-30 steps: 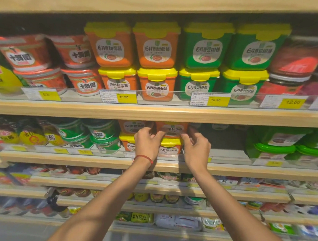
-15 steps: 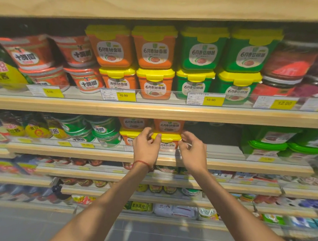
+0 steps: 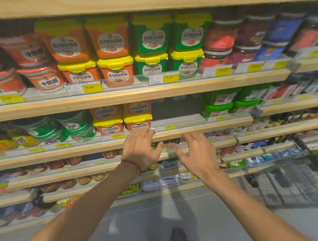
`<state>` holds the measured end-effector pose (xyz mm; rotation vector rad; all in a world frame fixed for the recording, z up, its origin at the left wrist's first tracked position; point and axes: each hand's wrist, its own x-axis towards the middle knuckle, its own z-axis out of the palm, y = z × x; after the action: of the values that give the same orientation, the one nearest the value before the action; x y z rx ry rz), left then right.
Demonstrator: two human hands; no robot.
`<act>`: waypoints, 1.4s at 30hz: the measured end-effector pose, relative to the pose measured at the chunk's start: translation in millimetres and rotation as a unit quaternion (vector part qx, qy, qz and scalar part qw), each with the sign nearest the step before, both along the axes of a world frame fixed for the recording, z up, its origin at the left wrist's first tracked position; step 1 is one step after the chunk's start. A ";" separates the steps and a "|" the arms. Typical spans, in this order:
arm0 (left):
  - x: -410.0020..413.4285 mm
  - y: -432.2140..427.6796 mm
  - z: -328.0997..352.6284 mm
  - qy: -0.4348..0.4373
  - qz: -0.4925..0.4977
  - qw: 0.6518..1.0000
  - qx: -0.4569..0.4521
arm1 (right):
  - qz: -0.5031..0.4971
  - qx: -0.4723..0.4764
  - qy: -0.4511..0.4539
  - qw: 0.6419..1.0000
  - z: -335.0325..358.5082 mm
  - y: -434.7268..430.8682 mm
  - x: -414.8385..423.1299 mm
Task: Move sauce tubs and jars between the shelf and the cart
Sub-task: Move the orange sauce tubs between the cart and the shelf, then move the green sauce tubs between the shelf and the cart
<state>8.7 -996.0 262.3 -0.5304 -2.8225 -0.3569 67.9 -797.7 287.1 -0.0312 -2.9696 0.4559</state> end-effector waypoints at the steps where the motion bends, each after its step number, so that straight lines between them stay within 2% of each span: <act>1: 4.0 5.2 -0.8 -0.004 -0.016 1.000 -0.012 | -0.017 0.014 0.000 1.000 -2.1 2.8 12.2; 5: 29.9 26.0 -4.5 -0.019 -0.074 0.996 -0.036 | -0.078 0.060 -0.011 0.995 -10.0 12.6 63.1; 10: 73.1 57.5 -14.8 -0.011 -0.156 0.986 -0.059 | -0.156 0.072 -0.042 0.984 -21.7 34.9 125.3; 16: 107.2 115.7 -24.6 -0.048 -0.221 0.970 -0.091 | -0.263 0.031 -0.061 0.962 -32.6 81.4 192.1; 21: 126.8 176.1 -41.8 0.013 -0.275 0.960 -0.057 | -0.322 -0.013 -0.042 0.946 -42.0 143.3 227.6; 26: 142.0 270.4 -30.7 -0.047 -0.284 0.944 -0.163 | -0.347 -0.039 -0.048 0.936 -56.4 224.6 246.7; 30: 153.3 355.0 -29.2 -0.063 -0.297 0.938 -0.169 | -0.359 -0.038 -0.028 0.932 -66.0 299.5 257.8; 42: 171.4 580.7 -38.2 -0.092 -0.303 0.933 -0.173 | -0.360 -0.027 -0.053 0.931 -71.8 525.6 269.6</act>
<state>180.1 -415.3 224.1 -1.5284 -2.8405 -0.0034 337.5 -272.1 215.2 -1.1300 -2.7559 0.4299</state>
